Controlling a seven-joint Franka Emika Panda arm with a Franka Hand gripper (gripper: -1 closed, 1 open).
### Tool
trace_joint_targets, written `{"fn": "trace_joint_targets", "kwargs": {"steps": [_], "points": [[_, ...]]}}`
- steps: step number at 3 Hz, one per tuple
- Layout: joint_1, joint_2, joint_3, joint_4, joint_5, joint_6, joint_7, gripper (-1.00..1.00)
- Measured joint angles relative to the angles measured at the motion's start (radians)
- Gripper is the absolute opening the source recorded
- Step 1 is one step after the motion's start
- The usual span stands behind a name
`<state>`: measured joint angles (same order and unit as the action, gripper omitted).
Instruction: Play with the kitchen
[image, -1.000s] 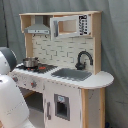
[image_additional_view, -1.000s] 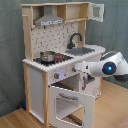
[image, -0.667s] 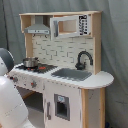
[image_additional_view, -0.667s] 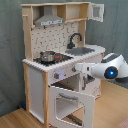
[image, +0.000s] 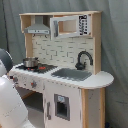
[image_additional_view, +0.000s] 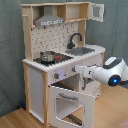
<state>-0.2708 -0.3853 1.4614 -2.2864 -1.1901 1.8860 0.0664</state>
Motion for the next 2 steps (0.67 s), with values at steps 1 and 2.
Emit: {"fn": "trace_joint_targets", "kwargs": {"steps": [1,2], "points": [[-0.001,0.0,-0.002,-0.044,-0.101,0.0,0.007,1.0],[-0.001,0.0,-0.011,-0.094,-0.187,0.0,0.025,1.0]]}}
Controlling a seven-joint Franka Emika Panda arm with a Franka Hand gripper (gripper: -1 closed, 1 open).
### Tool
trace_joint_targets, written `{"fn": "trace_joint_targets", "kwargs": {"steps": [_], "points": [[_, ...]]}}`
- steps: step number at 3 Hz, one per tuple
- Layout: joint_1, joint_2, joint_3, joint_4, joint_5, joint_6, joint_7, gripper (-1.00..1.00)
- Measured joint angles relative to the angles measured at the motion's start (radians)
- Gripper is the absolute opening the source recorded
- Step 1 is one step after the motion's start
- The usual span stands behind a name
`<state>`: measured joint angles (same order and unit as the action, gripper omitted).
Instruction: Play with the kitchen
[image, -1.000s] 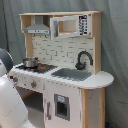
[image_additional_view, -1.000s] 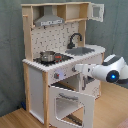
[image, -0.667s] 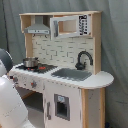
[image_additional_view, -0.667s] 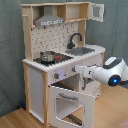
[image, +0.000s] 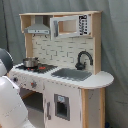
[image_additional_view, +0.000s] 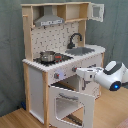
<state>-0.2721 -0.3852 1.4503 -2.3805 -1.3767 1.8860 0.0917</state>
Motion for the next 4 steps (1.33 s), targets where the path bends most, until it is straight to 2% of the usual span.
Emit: {"fn": "trace_joint_targets", "kwargs": {"steps": [2,4], "points": [[-0.005,0.0,-0.033,-0.091,-0.186,0.021,0.08,1.0],[-0.046,0.0,-0.086,-0.129,-0.365,0.113,0.088,1.0]]}}
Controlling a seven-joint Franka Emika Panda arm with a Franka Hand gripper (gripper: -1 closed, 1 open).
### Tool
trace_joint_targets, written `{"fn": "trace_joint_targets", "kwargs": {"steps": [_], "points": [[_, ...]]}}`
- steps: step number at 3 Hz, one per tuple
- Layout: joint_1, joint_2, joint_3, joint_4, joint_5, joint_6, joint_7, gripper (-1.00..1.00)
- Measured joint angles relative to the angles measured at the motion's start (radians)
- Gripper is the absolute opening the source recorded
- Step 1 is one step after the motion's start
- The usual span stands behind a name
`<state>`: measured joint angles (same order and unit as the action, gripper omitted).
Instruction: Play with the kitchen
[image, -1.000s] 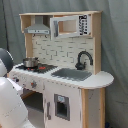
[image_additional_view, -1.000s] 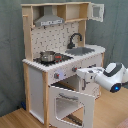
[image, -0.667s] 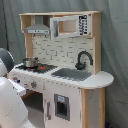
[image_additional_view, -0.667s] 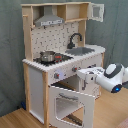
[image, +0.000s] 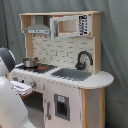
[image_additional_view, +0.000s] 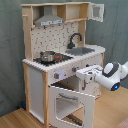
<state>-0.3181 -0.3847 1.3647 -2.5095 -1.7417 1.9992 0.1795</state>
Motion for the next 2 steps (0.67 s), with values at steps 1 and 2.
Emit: {"fn": "trace_joint_targets", "kwargs": {"steps": [1,2], "points": [[-0.037,0.0,-0.017,0.0,-0.077,0.055,0.0,1.0],[-0.072,0.002,-0.023,0.0,-0.146,0.119,0.015,1.0]]}}
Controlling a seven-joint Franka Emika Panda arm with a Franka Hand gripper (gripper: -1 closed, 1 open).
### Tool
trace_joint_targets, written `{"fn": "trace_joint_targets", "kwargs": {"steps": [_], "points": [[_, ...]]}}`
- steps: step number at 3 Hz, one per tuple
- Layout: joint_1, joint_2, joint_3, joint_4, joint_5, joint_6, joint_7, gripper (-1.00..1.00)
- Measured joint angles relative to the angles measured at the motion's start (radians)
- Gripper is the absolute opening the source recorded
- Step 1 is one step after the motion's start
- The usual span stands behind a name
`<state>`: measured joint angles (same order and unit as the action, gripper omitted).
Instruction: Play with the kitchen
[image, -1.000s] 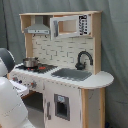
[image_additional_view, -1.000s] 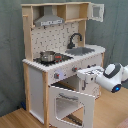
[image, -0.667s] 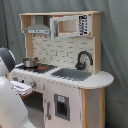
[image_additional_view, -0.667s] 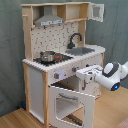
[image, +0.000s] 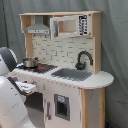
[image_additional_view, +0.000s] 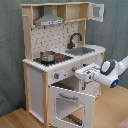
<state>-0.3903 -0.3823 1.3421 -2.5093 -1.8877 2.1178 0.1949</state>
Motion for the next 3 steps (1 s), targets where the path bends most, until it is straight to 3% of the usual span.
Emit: {"fn": "trace_joint_targets", "kwargs": {"steps": [2,3], "points": [[-0.071,0.002,0.0,0.009,-0.094,0.123,0.119,1.0],[-0.107,0.067,0.005,0.051,-0.127,0.167,0.134,1.0]]}}
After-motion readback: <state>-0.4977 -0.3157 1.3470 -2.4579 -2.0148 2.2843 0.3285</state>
